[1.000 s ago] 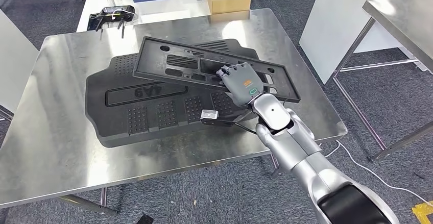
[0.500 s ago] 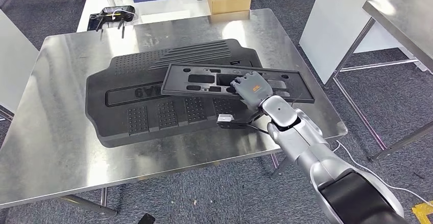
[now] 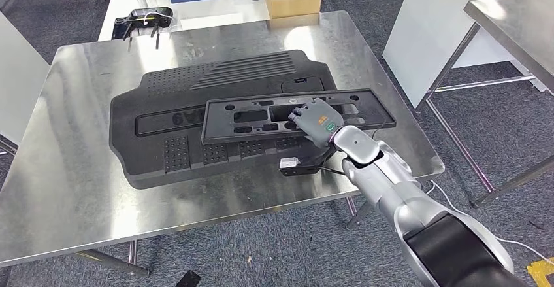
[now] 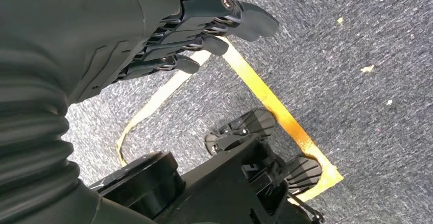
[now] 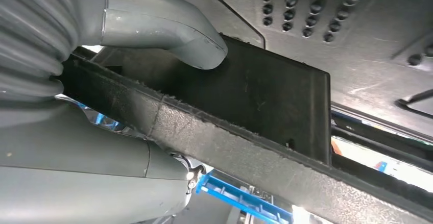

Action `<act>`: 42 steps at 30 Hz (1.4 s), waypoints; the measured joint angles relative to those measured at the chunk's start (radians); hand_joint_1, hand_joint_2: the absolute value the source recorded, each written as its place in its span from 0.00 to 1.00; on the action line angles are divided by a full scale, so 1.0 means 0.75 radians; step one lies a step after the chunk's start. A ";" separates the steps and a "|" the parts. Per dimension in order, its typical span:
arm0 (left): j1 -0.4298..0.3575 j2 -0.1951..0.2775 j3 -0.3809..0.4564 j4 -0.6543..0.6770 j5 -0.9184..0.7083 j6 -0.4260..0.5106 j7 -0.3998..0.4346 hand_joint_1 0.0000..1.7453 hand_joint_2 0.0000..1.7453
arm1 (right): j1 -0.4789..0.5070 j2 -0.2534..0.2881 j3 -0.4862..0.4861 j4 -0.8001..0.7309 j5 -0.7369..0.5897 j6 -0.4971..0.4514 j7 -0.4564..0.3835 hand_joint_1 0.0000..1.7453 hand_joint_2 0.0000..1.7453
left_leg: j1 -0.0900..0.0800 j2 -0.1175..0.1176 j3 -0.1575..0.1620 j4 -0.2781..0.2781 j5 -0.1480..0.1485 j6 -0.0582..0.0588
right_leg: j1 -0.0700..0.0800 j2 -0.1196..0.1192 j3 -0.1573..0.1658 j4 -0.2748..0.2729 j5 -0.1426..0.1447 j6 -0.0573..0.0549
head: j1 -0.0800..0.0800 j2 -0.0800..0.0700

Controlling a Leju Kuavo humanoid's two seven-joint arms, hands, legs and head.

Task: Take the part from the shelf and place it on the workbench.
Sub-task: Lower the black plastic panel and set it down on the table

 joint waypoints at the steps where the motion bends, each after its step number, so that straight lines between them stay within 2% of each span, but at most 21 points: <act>1: 0.000 -0.001 -0.001 0.000 0.002 0.000 0.000 0.00 1.00 | 0.000 0.001 0.002 0.002 -0.001 -0.005 -0.004 1.00 1.00 | 0.000 0.000 0.000 0.000 0.000 0.000 | 0.000 0.000 0.000 0.000 0.000 0.000 | 0.000 0.000; 4: 0.000 -0.002 -0.004 0.000 0.006 0.000 0.002 0.00 1.00 | 0.000 0.002 0.007 0.008 -0.002 -0.019 -0.007 1.00 1.00 | 0.000 0.000 0.000 0.000 0.000 0.000 | 0.000 0.000 0.000 0.000 0.000 0.000 | 0.000 0.000; 8: 0.000 -0.002 -0.009 0.000 0.008 0.002 0.005 0.00 1.00 | 0.000 0.004 0.015 0.013 -0.005 -0.027 -0.006 0.00 0.00 | 0.000 0.000 0.000 0.000 0.000 0.000 | 0.000 0.000 0.000 0.000 0.000 0.000 | 0.000 0.000; 17: 0.000 -0.002 -0.012 0.000 0.013 0.026 0.029 0.00 1.00 | 0.002 0.004 0.019 0.029 -0.048 -0.037 0.031 0.00 0.00 | 0.000 0.000 0.001 0.000 0.000 0.000 | 0.000 0.000 0.000 0.000 0.000 0.000 | 0.000 0.000; 21: 0.001 -0.002 -0.012 0.000 0.018 0.041 0.033 0.00 0.00 | 0.009 0.002 0.017 0.038 -0.056 -0.041 0.046 0.00 0.00 | 0.000 0.000 0.001 0.000 0.000 0.000 | 0.000 0.000 0.001 0.000 0.000 0.000 | 0.000 0.000; 26: 0.001 -0.002 -0.012 0.000 0.020 0.048 0.035 0.00 0.00 | 0.020 0.000 0.007 0.050 -0.085 -0.034 0.047 0.00 0.00 | 0.000 0.000 0.001 0.000 0.000 0.000 | 0.000 0.000 0.001 0.000 0.000 0.000 | 0.000 0.000; 30: 0.001 -0.002 -0.015 0.000 0.026 0.054 0.035 0.00 0.00 | 0.034 0.001 -0.032 0.057 -0.198 0.008 -0.009 0.00 0.00 | 0.000 0.000 0.001 0.000 0.000 0.000 | 0.000 0.000 0.001 0.000 0.000 0.000 | 0.000 0.000; 35: 0.004 0.001 -0.027 0.000 0.033 0.057 0.028 0.00 0.00 | 0.072 0.018 -0.137 0.052 -0.448 0.245 -0.158 0.00 0.00 | 0.000 0.000 0.001 0.000 0.000 0.000 | 0.000 0.000 0.001 0.000 0.000 0.000 | 0.000 0.000; 42: 0.008 0.007 -0.032 0.000 0.040 0.058 0.006 0.00 0.00 | 0.110 0.034 -0.225 0.008 -0.642 0.433 -0.249 0.00 0.00 | 0.000 0.000 0.001 0.000 0.000 0.000 | 0.000 0.000 0.001 0.000 0.000 0.000 | 0.000 0.000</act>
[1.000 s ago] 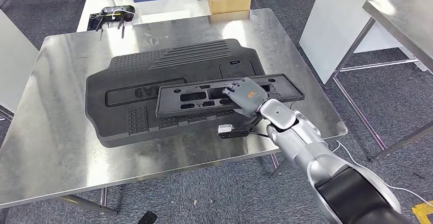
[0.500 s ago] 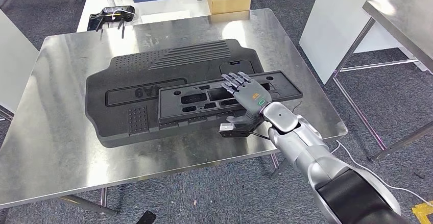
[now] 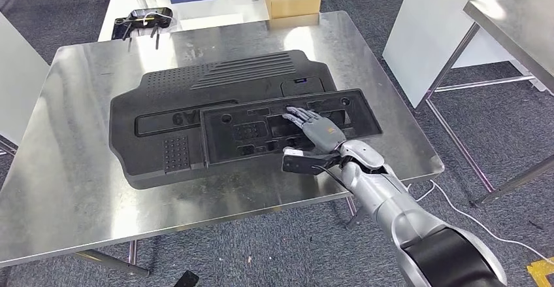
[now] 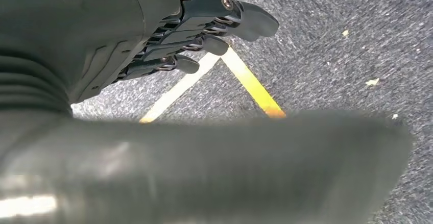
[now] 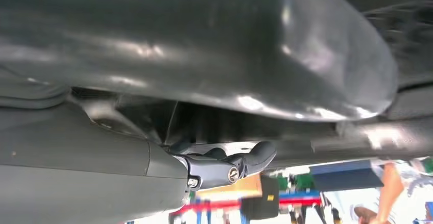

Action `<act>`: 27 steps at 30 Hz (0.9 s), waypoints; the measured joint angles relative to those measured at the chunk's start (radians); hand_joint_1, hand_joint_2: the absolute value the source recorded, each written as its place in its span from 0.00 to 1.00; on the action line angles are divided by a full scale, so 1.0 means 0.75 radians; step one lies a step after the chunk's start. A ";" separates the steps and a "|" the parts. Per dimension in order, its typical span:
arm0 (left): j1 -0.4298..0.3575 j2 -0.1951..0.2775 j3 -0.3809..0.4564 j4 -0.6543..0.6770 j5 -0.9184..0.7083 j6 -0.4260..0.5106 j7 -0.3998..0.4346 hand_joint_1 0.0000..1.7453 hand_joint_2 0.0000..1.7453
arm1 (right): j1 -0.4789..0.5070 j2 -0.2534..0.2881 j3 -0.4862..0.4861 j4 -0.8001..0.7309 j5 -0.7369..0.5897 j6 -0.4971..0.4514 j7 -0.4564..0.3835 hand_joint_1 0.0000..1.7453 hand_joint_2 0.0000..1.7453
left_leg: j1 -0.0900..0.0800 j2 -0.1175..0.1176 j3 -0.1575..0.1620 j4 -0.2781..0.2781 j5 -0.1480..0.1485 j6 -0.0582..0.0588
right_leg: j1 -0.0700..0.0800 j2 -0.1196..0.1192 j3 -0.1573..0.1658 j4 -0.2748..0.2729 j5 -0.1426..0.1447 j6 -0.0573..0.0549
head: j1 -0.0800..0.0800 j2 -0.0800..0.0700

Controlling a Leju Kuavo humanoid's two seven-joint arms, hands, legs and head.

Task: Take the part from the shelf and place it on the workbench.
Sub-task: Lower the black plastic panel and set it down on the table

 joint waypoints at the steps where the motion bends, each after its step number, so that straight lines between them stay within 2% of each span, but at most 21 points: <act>1: 0.001 0.001 -0.001 0.000 0.003 0.000 -0.005 0.00 0.00 | 0.007 0.001 -0.007 -0.012 -0.023 0.018 -0.008 0.00 0.00 | 0.000 0.000 0.000 0.000 0.000 0.000 | 0.000 0.000 0.000 0.000 0.000 0.000 | 0.000 0.000; 6: 0.005 0.005 -0.002 0.000 0.011 0.005 -0.033 0.00 0.00 | 0.035 0.002 -0.014 -0.055 -0.054 0.044 -0.024 0.00 0.00 | 0.000 0.000 0.000 0.000 0.000 0.000 | 0.000 0.000 0.000 0.000 0.000 0.000 | 0.000 0.000; 11: 0.010 0.008 -0.004 0.000 0.013 0.014 -0.044 0.00 0.00 | 0.061 0.002 -0.010 -0.095 -0.047 0.004 -0.029 0.00 0.00 | 0.000 0.000 0.000 0.000 0.000 0.000 | 0.000 0.000 0.000 0.000 0.000 0.000 | 0.000 0.000; 19: 0.017 0.014 -0.014 0.000 0.018 0.015 -0.049 0.00 0.00 | 0.117 0.001 -0.010 -0.206 -0.063 -0.179 -0.030 0.00 0.00 | 0.000 0.000 0.000 0.000 0.000 0.000 | 0.000 0.000 0.000 0.000 0.000 0.000 | 0.000 0.000; 27: 0.019 0.014 -0.018 0.000 0.020 0.017 -0.044 0.00 0.00 | 0.180 0.000 -0.020 -0.370 -0.102 -0.234 -0.044 0.00 0.00 | 0.000 0.000 0.000 0.000 0.000 0.000 | 0.000 0.000 0.000 0.000 0.000 0.000 | 0.000 0.000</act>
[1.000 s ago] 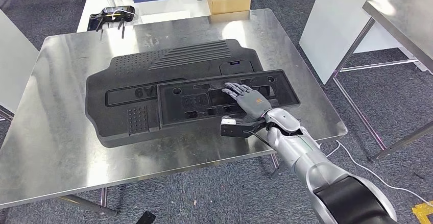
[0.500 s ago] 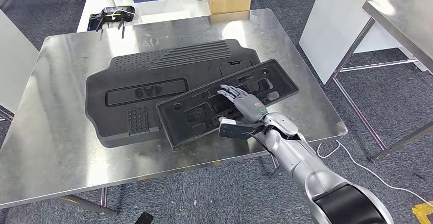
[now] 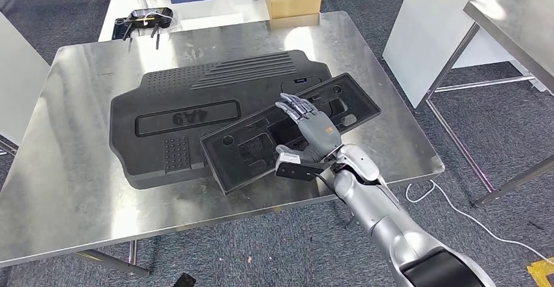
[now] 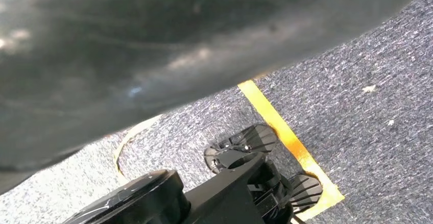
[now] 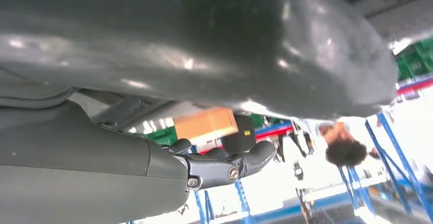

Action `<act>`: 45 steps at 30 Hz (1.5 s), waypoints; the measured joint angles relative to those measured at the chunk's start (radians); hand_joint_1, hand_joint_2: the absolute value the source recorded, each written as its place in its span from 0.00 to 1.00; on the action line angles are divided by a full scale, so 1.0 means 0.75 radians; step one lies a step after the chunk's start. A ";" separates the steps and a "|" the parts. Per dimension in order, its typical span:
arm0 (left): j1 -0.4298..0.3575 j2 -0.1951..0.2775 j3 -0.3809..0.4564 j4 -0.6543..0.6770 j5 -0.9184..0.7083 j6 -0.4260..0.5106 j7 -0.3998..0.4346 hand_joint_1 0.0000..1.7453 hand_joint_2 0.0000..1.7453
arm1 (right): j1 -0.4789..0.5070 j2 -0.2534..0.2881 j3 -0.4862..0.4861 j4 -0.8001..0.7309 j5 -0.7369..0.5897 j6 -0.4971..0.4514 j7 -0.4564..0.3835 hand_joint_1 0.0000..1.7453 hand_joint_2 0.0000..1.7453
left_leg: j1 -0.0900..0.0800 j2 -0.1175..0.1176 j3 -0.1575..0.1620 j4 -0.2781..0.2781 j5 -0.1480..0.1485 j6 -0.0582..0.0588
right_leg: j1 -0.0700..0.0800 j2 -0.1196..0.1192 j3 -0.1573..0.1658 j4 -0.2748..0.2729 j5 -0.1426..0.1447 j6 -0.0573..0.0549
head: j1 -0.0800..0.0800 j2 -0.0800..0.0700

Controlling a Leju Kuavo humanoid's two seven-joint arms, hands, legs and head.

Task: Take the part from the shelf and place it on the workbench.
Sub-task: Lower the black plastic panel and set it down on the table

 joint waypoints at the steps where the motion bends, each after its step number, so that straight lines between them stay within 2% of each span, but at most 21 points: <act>1: 0.000 0.000 -0.001 0.000 0.000 0.000 0.001 0.00 0.00 | 0.013 0.000 -0.006 -0.030 -0.015 -0.014 -0.006 0.00 0.00 | 0.000 0.000 0.000 0.000 0.000 0.000 | 0.000 0.000 0.000 0.000 0.000 0.000 | 0.000 0.000; 4: 0.000 0.000 -0.004 0.000 0.001 0.003 0.002 0.00 0.00 | 0.065 0.000 -0.033 -0.166 -0.079 -0.038 -0.017 0.00 0.00 | 0.000 0.000 0.000 0.000 0.000 0.000 | 0.000 0.000 0.000 0.000 0.000 0.000 | 0.000 0.000; 7: 0.001 0.000 -0.006 0.000 0.005 0.009 -0.001 0.00 0.00 | 0.134 0.000 -0.061 -0.347 -0.195 -0.008 -0.032 0.00 0.00 | 0.000 0.000 0.000 0.000 0.000 0.000 | 0.000 0.000 0.000 0.000 0.000 0.000 | 0.000 0.000; 13: 0.012 0.000 -0.005 0.000 0.043 0.037 -0.021 0.00 0.00 | 0.337 0.046 -0.131 -0.816 -0.801 0.296 -0.086 0.00 0.00 | 0.000 0.000 0.000 -0.001 -0.001 0.000 | 0.000 0.000 0.000 0.000 -0.001 0.000 | 0.000 0.000; 16: 0.025 0.001 -0.003 0.000 0.063 0.050 -0.034 0.00 0.00 | 0.444 0.075 -0.143 -1.031 -1.002 0.407 -0.076 0.00 0.00 | 0.000 0.000 0.000 -0.001 -0.002 0.001 | 0.000 0.000 0.000 0.000 -0.001 -0.001 | 0.000 0.000; 23: 0.036 0.002 0.002 0.000 0.071 0.053 -0.041 0.00 0.00 | 0.547 0.093 -0.150 -1.258 -1.074 0.453 -0.068 0.00 0.00 | 0.000 0.000 0.000 -0.001 -0.002 0.001 | -0.001 0.000 0.001 -0.001 -0.001 0.000 | 0.000 0.000; 26: 0.042 0.002 0.006 0.000 0.083 0.065 -0.043 0.00 0.00 | 0.591 0.098 -0.148 -1.315 -1.174 0.532 -0.065 0.00 0.00 | 0.000 0.000 0.002 -0.001 -0.002 0.001 | 0.000 0.000 0.002 -0.001 -0.001 0.000 | 0.000 0.000; 31: 0.073 0.001 0.042 0.000 0.135 0.105 -0.063 0.00 0.00 | 0.780 0.090 -0.106 -1.437 -1.276 0.619 -0.024 0.00 0.00 | 0.000 0.000 0.002 -0.001 -0.005 0.002 | 0.000 0.000 0.002 -0.001 -0.002 -0.001 | 0.000 0.000; 34: 0.090 0.000 0.067 0.000 0.158 0.119 -0.074 0.00 0.00 | 0.918 0.070 -0.093 -1.517 -1.323 0.642 -0.074 0.00 0.00 | 0.000 0.000 0.002 -0.001 -0.007 0.002 | 0.000 0.000 0.001 -0.001 -0.003 -0.001 | 0.000 0.000; 38: 0.099 0.004 0.099 0.000 0.181 0.118 -0.059 0.00 0.00 | 1.086 0.034 -0.096 -1.653 -1.301 0.668 -0.160 0.00 0.00 | 0.000 0.000 0.000 -0.001 -0.010 0.004 | -0.001 0.000 0.002 -0.001 -0.004 -0.001 | 0.000 0.000; 45: 0.099 0.045 0.146 0.000 0.201 0.071 -0.048 0.00 0.00 | 1.191 -0.001 -0.123 -1.787 -1.291 0.695 -0.192 0.00 0.00 | -0.001 0.001 0.003 -0.001 -0.010 0.004 | -0.001 0.001 0.004 -0.002 -0.004 -0.001 | 0.000 0.000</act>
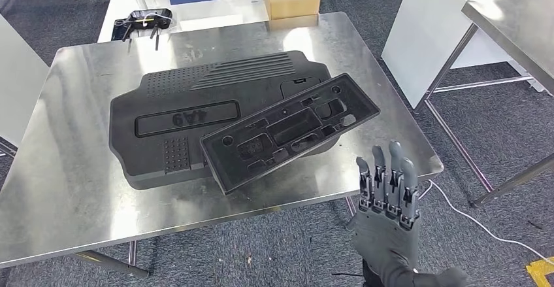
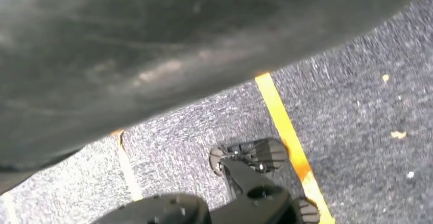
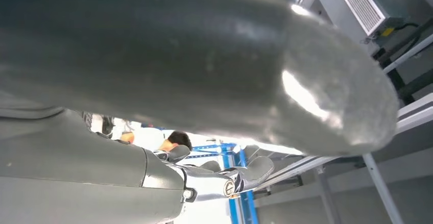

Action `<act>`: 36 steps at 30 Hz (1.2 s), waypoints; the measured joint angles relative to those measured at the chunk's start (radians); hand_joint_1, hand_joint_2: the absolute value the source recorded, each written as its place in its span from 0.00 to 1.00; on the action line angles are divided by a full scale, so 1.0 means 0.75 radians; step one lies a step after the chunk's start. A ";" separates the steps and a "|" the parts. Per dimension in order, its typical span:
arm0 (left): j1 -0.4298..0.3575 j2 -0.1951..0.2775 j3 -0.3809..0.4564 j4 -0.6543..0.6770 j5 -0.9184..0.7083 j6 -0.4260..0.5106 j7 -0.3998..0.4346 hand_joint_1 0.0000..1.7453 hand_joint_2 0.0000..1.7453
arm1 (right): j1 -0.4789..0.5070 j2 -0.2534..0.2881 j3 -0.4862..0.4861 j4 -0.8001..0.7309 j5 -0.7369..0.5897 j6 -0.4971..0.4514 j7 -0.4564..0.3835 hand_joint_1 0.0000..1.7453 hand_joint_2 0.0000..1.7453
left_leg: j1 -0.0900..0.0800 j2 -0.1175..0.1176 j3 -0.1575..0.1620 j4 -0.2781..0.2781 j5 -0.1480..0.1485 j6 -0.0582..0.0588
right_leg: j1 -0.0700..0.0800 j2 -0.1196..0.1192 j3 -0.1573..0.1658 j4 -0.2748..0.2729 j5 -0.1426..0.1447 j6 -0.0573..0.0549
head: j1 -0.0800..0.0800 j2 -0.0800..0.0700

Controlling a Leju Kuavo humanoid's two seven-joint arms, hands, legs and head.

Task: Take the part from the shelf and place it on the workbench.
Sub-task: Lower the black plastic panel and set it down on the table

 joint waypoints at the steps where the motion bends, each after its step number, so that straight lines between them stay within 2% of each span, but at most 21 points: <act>1: 0.000 0.004 0.004 0.000 0.000 -0.001 0.000 0.00 0.00 | 0.005 -0.002 -0.002 -0.008 0.000 0.001 0.000 0.00 0.00 | 0.000 0.000 0.000 0.000 0.000 0.000 | 0.000 0.000 0.000 0.000 0.000 0.000 | 0.000 0.000; 10: 0.001 0.007 0.016 0.000 -0.001 0.015 0.043 0.00 0.00 | 0.074 0.000 -0.078 -0.097 0.001 -0.071 -0.053 0.00 0.00 | 0.000 0.000 0.001 0.000 0.000 0.000 | 0.000 0.000 0.002 0.000 0.000 0.000 | 0.000 0.000; 19: 0.001 0.006 0.019 0.000 -0.013 0.012 0.074 0.00 0.00 | 0.103 0.041 -0.186 -0.186 0.027 -0.105 -0.060 0.00 0.00 | 0.000 0.000 0.002 0.000 0.000 0.000 | 0.000 0.000 0.002 -0.001 0.000 0.000 | 0.000 0.000; 25: 0.001 0.007 0.035 0.000 -0.013 0.012 0.075 0.00 0.00 | 0.104 0.062 -0.231 -0.199 0.025 -0.100 -0.060 0.00 0.00 | -0.006 0.000 0.003 0.009 -0.007 0.013 | -0.007 0.000 0.007 -0.004 0.001 0.003 | 0.000 0.000; 27: 0.001 0.007 0.039 0.000 -0.013 0.012 0.075 0.00 0.00 | 0.108 0.068 -0.245 -0.203 0.024 -0.094 -0.060 0.00 0.00 | -0.010 0.000 0.003 0.008 -0.004 0.022 | -0.010 0.000 0.011 -0.009 0.005 0.011 | -0.001 0.000; 29: 0.000 0.006 0.042 0.000 -0.013 0.013 0.075 0.00 0.00 | 0.114 0.074 -0.259 -0.208 0.023 -0.089 -0.060 0.00 0.00 | -0.001 0.003 0.012 -0.008 0.010 0.036 | -0.007 -0.001 0.006 -0.003 -0.001 0.018 | 0.000 0.000; 30: 0.000 0.005 0.044 0.000 -0.013 0.013 0.074 0.00 0.00 | 0.116 0.076 -0.265 -0.210 0.022 -0.086 -0.060 0.00 0.00 | 0.005 0.005 0.016 -0.017 0.018 0.042 | -0.004 -0.001 -0.007 0.025 -0.018 0.017 | 0.001 0.000; 31: 0.000 0.004 0.046 0.000 -0.013 0.013 0.073 0.00 0.00 | 0.117 0.077 -0.272 -0.211 0.019 -0.083 -0.060 0.00 0.00 | 0.011 0.007 0.020 -0.024 0.024 0.047 | -0.001 -0.002 -0.035 0.084 -0.048 0.012 | 0.004 0.000; 33: 0.000 0.003 0.049 0.000 -0.013 0.013 0.072 0.00 0.00 | 0.122 0.079 -0.286 -0.211 0.011 -0.076 -0.060 0.00 0.00 | 0.014 0.009 0.018 -0.025 0.026 0.049 | -0.001 -0.002 -0.116 0.264 -0.125 0.004 | 0.007 0.000; 34: 0.001 0.003 0.050 0.000 -0.013 0.013 0.071 0.00 0.00 | 0.124 0.079 -0.293 -0.211 0.007 -0.073 -0.060 0.00 0.00 | 0.014 0.009 0.018 -0.025 0.026 0.049 | -0.002 -0.002 -0.150 0.340 -0.150 0.007 | 0.008 0.000; 35: 0.001 0.003 0.050 0.000 -0.013 0.013 0.070 0.00 0.00 | 0.126 0.080 -0.299 -0.211 0.004 -0.071 -0.060 0.00 0.00 | 0.015 0.009 0.018 -0.024 0.025 0.048 | -0.004 -0.002 -0.162 0.371 -0.156 0.014 | 0.008 0.000; 36: 0.001 0.002 0.050 0.000 -0.013 0.013 0.070 0.00 0.00 | 0.126 0.080 -0.302 -0.211 0.002 -0.070 -0.060 0.00 0.00 | 0.017 0.009 0.020 -0.024 0.024 0.047 | -0.007 -0.003 -0.145 0.345 -0.141 0.026 | 0.008 0.000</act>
